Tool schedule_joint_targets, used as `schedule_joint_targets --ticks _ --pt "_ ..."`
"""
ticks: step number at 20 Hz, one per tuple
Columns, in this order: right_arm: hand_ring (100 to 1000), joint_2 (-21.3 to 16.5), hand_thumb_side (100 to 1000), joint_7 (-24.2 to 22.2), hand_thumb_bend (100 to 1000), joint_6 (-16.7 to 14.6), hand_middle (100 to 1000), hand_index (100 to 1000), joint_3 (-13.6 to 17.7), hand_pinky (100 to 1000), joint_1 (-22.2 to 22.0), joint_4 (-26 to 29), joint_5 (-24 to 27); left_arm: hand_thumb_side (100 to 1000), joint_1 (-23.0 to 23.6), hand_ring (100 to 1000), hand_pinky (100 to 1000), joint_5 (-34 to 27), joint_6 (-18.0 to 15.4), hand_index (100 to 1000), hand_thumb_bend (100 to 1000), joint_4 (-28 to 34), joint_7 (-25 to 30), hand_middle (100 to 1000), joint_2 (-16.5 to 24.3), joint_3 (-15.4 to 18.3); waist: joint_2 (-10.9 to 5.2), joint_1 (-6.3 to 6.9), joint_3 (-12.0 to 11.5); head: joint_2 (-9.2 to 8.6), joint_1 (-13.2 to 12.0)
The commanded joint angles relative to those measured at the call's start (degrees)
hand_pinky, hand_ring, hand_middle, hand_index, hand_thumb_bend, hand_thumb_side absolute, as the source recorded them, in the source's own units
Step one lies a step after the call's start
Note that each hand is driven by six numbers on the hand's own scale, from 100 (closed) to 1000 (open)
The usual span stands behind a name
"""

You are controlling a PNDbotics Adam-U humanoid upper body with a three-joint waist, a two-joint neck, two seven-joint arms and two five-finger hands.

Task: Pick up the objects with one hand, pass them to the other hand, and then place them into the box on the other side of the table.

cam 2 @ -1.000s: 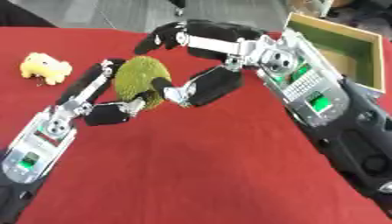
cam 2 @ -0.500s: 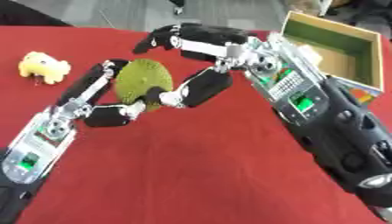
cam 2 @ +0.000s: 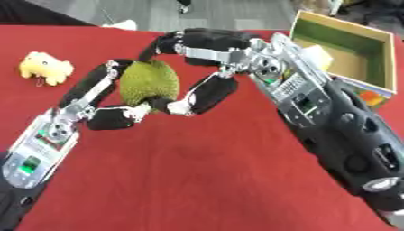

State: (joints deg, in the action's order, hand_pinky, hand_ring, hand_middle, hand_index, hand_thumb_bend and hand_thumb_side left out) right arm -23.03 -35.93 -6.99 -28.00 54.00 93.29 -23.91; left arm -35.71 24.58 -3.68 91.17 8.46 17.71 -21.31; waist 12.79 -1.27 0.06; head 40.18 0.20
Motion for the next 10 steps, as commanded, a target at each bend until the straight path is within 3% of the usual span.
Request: schedule_joint_targets --ticks 1,10 --pt "949 -0.06 475 0.36 266 -0.04 875 930 0.29 909 1.32 -0.46 -0.74 412 -0.65 656 723 -0.10 -0.40 563 100 1.84 0.13 583 0.22 0.23 -0.87 0.07 -0.04 0.18 0.14" --pt "947 0.69 459 2.05 238 0.94 873 927 0.22 907 1.38 -2.10 -2.17 415 -0.68 657 723 -0.20 -0.77 563 100 3.03 0.44 583 0.10 -0.21 -0.83 0.10 -0.29 0.13 0.14"
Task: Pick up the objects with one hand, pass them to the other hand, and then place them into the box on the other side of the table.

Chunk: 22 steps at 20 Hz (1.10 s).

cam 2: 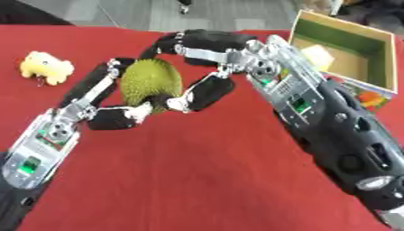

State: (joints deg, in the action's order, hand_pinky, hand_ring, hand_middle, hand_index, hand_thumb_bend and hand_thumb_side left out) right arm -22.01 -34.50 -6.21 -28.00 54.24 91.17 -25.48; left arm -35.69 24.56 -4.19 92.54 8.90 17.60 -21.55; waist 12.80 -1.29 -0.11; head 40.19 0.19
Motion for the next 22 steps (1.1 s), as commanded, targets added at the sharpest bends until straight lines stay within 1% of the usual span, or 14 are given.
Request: schedule_joint_targets --ticks 1,6,7,8,9,10,11,13,14,15,19,22 --pt "947 -0.26 458 0.72 237 0.14 872 928 0.22 907 1.13 -0.17 -0.78 416 -0.73 657 723 -0.14 -0.31 563 100 1.78 0.03 583 0.22 -0.02 -0.84 0.12 -0.16 0.13 0.17" --pt "939 -0.07 450 0.71 242 -0.16 857 900 0.10 905 1.21 -0.89 -1.19 418 -0.86 657 723 0.13 -0.61 563 100 2.20 0.10 583 0.19 -0.17 -0.75 0.08 -0.30 0.19 0.20" --pt "929 -0.03 430 0.59 235 -0.13 828 858 0.09 903 1.21 -1.06 -1.02 418 -0.88 657 723 0.18 -0.64 563 100 2.23 0.08 583 0.16 -0.17 -0.73 0.08 -0.33 0.24 0.19" --pt "923 0.00 416 0.51 236 -0.04 812 834 0.10 902 1.23 -1.17 -0.75 418 -0.91 657 723 0.25 -0.64 563 100 2.23 0.07 583 0.14 -0.16 -0.71 0.09 -0.35 0.27 0.18" --pt "895 0.01 372 0.50 229 0.09 760 772 0.14 894 1.25 -1.22 -0.44 417 -0.95 657 723 0.35 -0.63 564 100 2.20 0.06 583 0.12 -0.16 -0.70 0.09 -0.36 0.29 0.18" --pt "892 0.01 367 0.59 228 0.26 754 765 0.18 893 1.26 -1.24 -0.03 418 -0.99 657 723 0.46 -0.61 564 100 2.15 0.02 583 0.10 -0.13 -0.69 0.09 -0.37 0.32 0.17" --pt "867 -0.01 309 0.83 217 0.48 702 705 0.23 884 1.25 -1.19 0.46 417 -1.02 657 723 0.57 -0.59 568 100 2.11 -0.04 584 0.08 -0.11 -0.69 0.09 -0.37 0.34 0.15" --pt "822 -0.06 232 1.80 177 1.16 619 632 0.30 867 1.21 -0.91 1.81 407 -1.05 657 723 0.87 -0.41 589 100 2.00 -0.21 586 0.04 -0.03 -0.69 0.09 -0.35 0.34 0.13" --pt "811 -0.10 213 2.22 165 1.48 604 616 0.26 862 1.22 -0.70 2.62 393 -1.06 657 722 1.07 -0.23 595 100 1.91 -0.35 586 0.00 0.02 -0.69 0.09 -0.34 0.34 0.13" --pt "790 -0.15 175 2.54 111 1.73 576 585 0.19 854 1.23 -0.43 3.45 348 -1.05 658 723 1.27 0.05 613 100 1.81 -0.55 588 -0.05 0.07 -0.70 0.08 -0.32 0.35 0.14" --pt "770 -0.43 160 2.94 100 2.51 543 541 -0.04 847 1.28 0.73 6.44 295 -1.09 662 724 2.09 1.44 642 100 1.28 -1.34 594 -0.24 0.17 -0.71 0.10 -0.25 0.33 0.18" --pt "769 -0.55 167 2.91 100 3.17 540 533 -0.11 847 1.31 1.31 7.59 284 -1.11 666 727 2.27 2.24 665 100 0.85 -1.63 600 -0.38 0.18 -0.71 0.12 -0.20 0.32 0.18"
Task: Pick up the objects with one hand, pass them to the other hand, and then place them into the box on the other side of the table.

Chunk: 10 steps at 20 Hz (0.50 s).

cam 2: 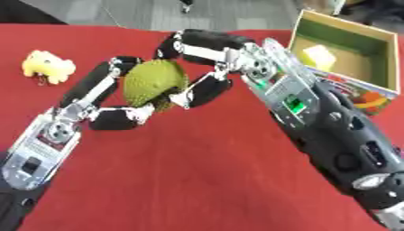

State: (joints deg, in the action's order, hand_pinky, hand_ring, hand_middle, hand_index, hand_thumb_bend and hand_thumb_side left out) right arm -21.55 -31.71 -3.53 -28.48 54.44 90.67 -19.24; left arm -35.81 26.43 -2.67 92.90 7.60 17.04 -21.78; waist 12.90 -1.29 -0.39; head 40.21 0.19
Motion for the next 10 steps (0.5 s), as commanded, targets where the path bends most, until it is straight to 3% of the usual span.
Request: schedule_joint_targets --ticks 1,6,10 --pt "768 -1.03 168 0.05 100 0.64 538 529 0.34 846 1.10 1.92 1.54 283 -0.98 669 728 0.45 0.91 682 100 0.37 -0.34 605 0.14 0.41 -0.81 0.12 0.10 0.28 0.19" --pt "766 -1.19 165 0.03 100 1.15 533 521 0.45 844 1.03 2.19 1.99 354 -0.88 707 747 0.90 1.33 803 100 0.03 0.18 669 0.15 0.39 -0.78 0.14 0.15 0.25 0.25" --pt "765 -1.34 155 0.30 100 1.55 532 518 0.61 843 1.01 2.42 2.35 505 -0.78 745 764 2.02 1.45 858 370 -0.28 0.81 718 0.19 0.56 -0.80 0.15 0.21 0.19 0.23"
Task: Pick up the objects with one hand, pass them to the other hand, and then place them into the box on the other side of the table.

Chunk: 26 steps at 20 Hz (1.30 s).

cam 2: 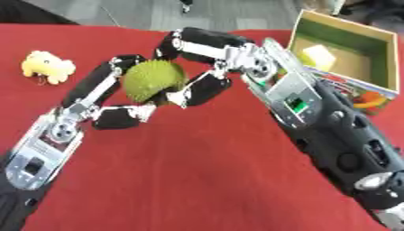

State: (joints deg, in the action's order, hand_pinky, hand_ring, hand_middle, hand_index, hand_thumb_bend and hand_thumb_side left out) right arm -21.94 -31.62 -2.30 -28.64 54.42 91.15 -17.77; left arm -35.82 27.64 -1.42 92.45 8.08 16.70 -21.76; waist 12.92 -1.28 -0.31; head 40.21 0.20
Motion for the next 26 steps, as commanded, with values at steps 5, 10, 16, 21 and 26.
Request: schedule_joint_targets --ticks 5,10,16,21,26 --pt "765 -1.29 141 0.64 100 0.96 532 517 1.23 841 0.98 2.48 1.41 602 -0.59 752 768 1.50 -0.23 870 528 -0.40 1.09 724 0.56 0.80 -0.86 0.16 0.23 0.10 0.26" --pt "765 -1.54 135 0.89 100 1.40 532 517 1.74 841 0.86 2.65 1.73 614 -0.38 754 768 1.77 -0.81 870 561 -0.57 1.25 725 0.70 0.99 -0.83 0.20 0.32 0.20 0.45" --pt "768 -2.07 120 1.69 100 2.20 536 522 3.17 844 0.63 3.07 2.69 618 0.08 749 764 2.04 -0.13 865 531 -1.01 0.15 716 1.01 1.54 -0.88 0.23 0.47 0.23 0.58" --pt "772 -3.66 107 3.33 100 4.21 543 527 5.81 848 -0.08 4.92 5.19 628 0.76 746 762 2.09 0.48 861 514 -1.77 -0.68 712 1.49 2.15 -0.91 0.24 0.60 0.07 0.74" --pt "777 -7.07 100 6.06 100 7.17 552 535 9.79 852 -1.61 6.98 8.39 639 1.72 741 759 1.85 0.95 852 467 -1.77 -1.96 705 2.53 2.97 -0.93 0.27 0.67 -0.16 1.50"
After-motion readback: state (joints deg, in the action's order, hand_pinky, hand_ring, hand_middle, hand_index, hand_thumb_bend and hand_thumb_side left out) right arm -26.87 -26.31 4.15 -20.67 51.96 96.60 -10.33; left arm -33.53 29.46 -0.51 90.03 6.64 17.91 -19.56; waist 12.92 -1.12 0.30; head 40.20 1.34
